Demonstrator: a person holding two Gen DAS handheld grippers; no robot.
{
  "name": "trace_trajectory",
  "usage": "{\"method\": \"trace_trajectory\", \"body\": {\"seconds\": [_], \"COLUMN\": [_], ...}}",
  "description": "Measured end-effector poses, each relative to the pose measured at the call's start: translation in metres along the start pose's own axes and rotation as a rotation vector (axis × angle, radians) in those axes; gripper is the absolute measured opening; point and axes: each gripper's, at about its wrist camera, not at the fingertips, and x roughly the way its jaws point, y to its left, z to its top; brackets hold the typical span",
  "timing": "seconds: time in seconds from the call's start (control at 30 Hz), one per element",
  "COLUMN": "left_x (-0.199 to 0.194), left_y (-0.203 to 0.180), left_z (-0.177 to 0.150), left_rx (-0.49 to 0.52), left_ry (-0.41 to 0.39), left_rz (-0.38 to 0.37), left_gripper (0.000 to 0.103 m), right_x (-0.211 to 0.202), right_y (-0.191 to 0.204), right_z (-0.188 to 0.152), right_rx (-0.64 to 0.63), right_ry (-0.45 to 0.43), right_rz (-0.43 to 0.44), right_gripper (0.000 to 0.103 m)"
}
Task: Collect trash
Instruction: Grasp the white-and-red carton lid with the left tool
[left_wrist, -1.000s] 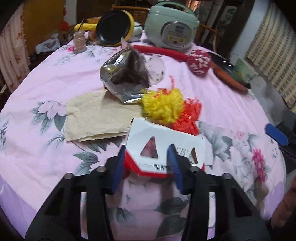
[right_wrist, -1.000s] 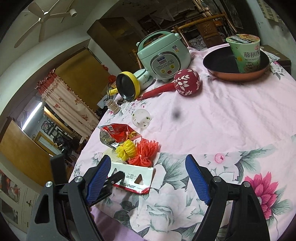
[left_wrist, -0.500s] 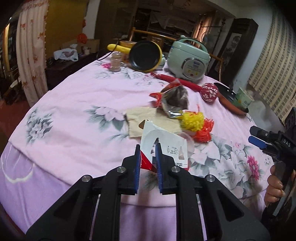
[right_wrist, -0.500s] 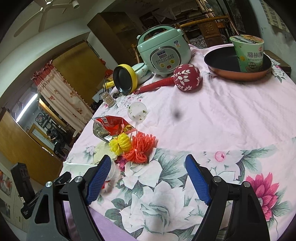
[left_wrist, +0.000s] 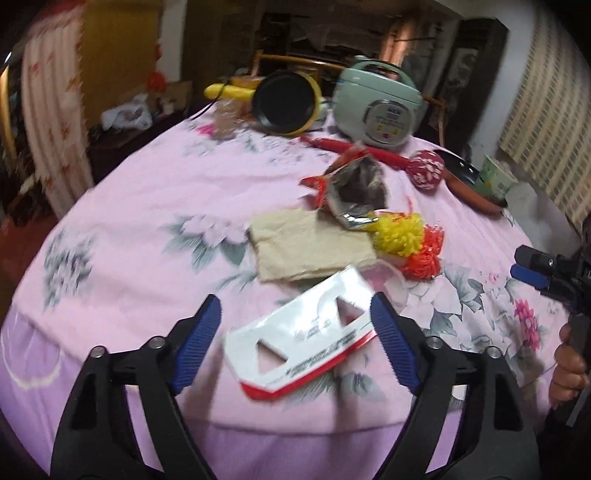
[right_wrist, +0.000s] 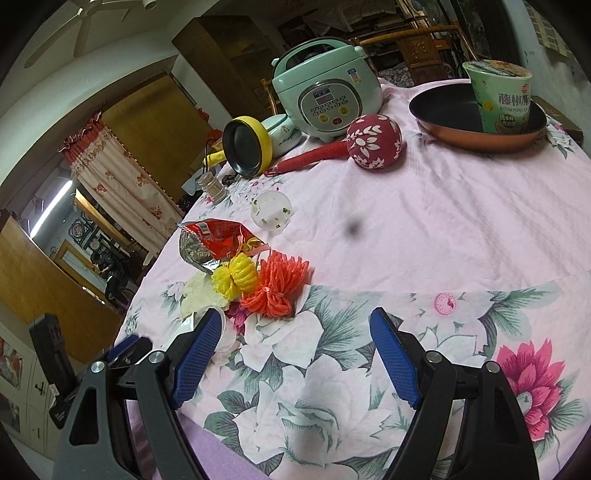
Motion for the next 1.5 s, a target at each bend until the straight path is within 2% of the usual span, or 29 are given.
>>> {"method": "trace_trajectory", "body": {"seconds": [0.1, 0.2, 0.27, 0.33, 0.4, 0.43, 0.47, 0.53, 0.63, 0.7, 0.73, 0.77, 0.8, 0.83, 0.87, 0.93, 0.97, 1.03, 1.1, 1.13, 1.17, 1.2, 1.23, 1.3, 1.33, 1.37, 1.43, 1.5], "left_x": [0.012, 0.029, 0.038, 0.041, 0.036, 0.033, 0.029, 0.018, 0.0, -0.005, -0.004, -0.002, -0.001, -0.001, -0.002, -0.001, 0.002, 0.018, 0.035, 0.039, 0.039, 0.035, 0.033, 0.027, 0.021, 0.015, 0.005, -0.006], "left_y": [-0.02, -0.037, -0.039, -0.037, -0.034, -0.032, -0.03, -0.019, -0.005, 0.001, 0.004, 0.005, 0.007, 0.007, 0.007, 0.001, 0.0, -0.006, -0.011, -0.012, -0.012, -0.011, -0.008, -0.004, -0.002, 0.001, 0.004, 0.007], "left_z": [0.001, -0.007, -0.012, -0.018, -0.019, -0.02, -0.019, -0.02, -0.025, -0.027, -0.027, -0.024, -0.022, -0.019, -0.017, -0.014, -0.013, -0.013, -0.017, -0.017, -0.017, -0.017, -0.017, -0.019, -0.022, -0.025, -0.029, -0.03], "left_rx": [0.15, 0.291, 0.324, 0.314, 0.291, 0.275, 0.247, 0.169, 0.078, 0.05, 0.049, 0.051, 0.05, 0.057, 0.077, 0.167, 0.195, 0.258, 0.297, 0.303, 0.298, 0.283, 0.254, 0.191, 0.157, 0.118, 0.072, 0.042], "left_ry": [0.012, 0.046, 0.067, 0.086, 0.087, 0.094, 0.101, 0.086, 0.047, 0.016, 0.014, 0.019, 0.014, -0.005, -0.02, -0.041, -0.032, 0.033, 0.108, 0.121, 0.116, 0.114, 0.132, 0.134, 0.125, 0.116, 0.086, 0.022], "left_rz": [-0.008, 0.059, 0.094, 0.089, 0.064, 0.041, 0.017, -0.03, -0.082, -0.087, -0.079, -0.063, -0.026, 0.01, 0.028, 0.084, 0.081, 0.063, 0.096, 0.114, 0.118, 0.088, 0.034, -0.016, -0.041, -0.076, -0.097, -0.05], "left_gripper": [0.094, 0.094, 0.094, 0.092, 0.055, 0.027, 0.019, 0.011, 0.009, 0.013, 0.025, 0.047, 0.059, 0.085, 0.093, 0.094, 0.096, 0.096, 0.095, 0.092, 0.075, 0.06, 0.03, 0.016, 0.005, 0.005, 0.005, 0.006], "right_x": [0.0, 0.001, 0.001, 0.001, 0.001, 0.001, 0.002, 0.005, 0.009, 0.014, 0.016, 0.018, 0.02, 0.021, 0.023, 0.024, 0.024, 0.024, 0.025, 0.024, 0.024, 0.023, 0.023, 0.02, 0.019, 0.019, 0.018, 0.021], "right_y": [0.0, 0.001, 0.002, 0.003, 0.004, 0.004, 0.004, 0.002, 0.0, 0.0, 0.001, 0.001, 0.002, 0.002, 0.003, 0.005, 0.007, 0.008, 0.008, 0.008, 0.007, 0.007, 0.007, 0.007, 0.006, 0.006, 0.007, 0.01], "right_z": [0.0, 0.001, 0.0, 0.0, 0.0, 0.0, 0.0, 0.0, 0.0, -0.001, -0.002, -0.003, -0.004, -0.005, -0.005, -0.006, -0.006, -0.006, -0.006, -0.007, -0.006, -0.006, -0.006, -0.005, -0.005, -0.005, -0.006, -0.007], "right_rx": [-0.002, -0.007, -0.015, -0.022, -0.03, -0.033, -0.034, -0.031, -0.027, -0.028, -0.029, -0.028, -0.024, -0.022, -0.021, -0.033, -0.043, -0.049, -0.05, -0.051, -0.051, -0.052, -0.051, -0.049, -0.049, -0.049, -0.055, -0.068], "right_ry": [0.002, 0.007, 0.01, 0.008, 0.004, 0.003, 0.004, 0.009, 0.028, 0.038, 0.043, 0.049, 0.056, 0.061, 0.068, 0.068, 0.066, 0.066, 0.072, 0.073, 0.072, 0.068, 0.064, 0.057, 0.053, 0.05, 0.052, 0.064], "right_rz": [0.002, 0.008, 0.013, 0.011, 0.006, 0.002, -0.001, -0.009, -0.006, -0.007, -0.006, -0.005, -0.001, 0.004, 0.011, 0.005, -0.001, -0.003, 0.001, 0.002, 0.002, 0.001, 0.0, -0.001, -0.002, -0.002, 0.004, 0.016], "right_gripper": [0.082, 0.082, 0.082, 0.082, 0.082, 0.082, 0.082, 0.079, 0.07, 0.07, 0.07, 0.07, 0.07, 0.07, 0.07, 0.07, 0.07, 0.07, 0.07, 0.07, 0.07, 0.07, 0.07, 0.07, 0.07, 0.069, 0.066, 0.065]}}
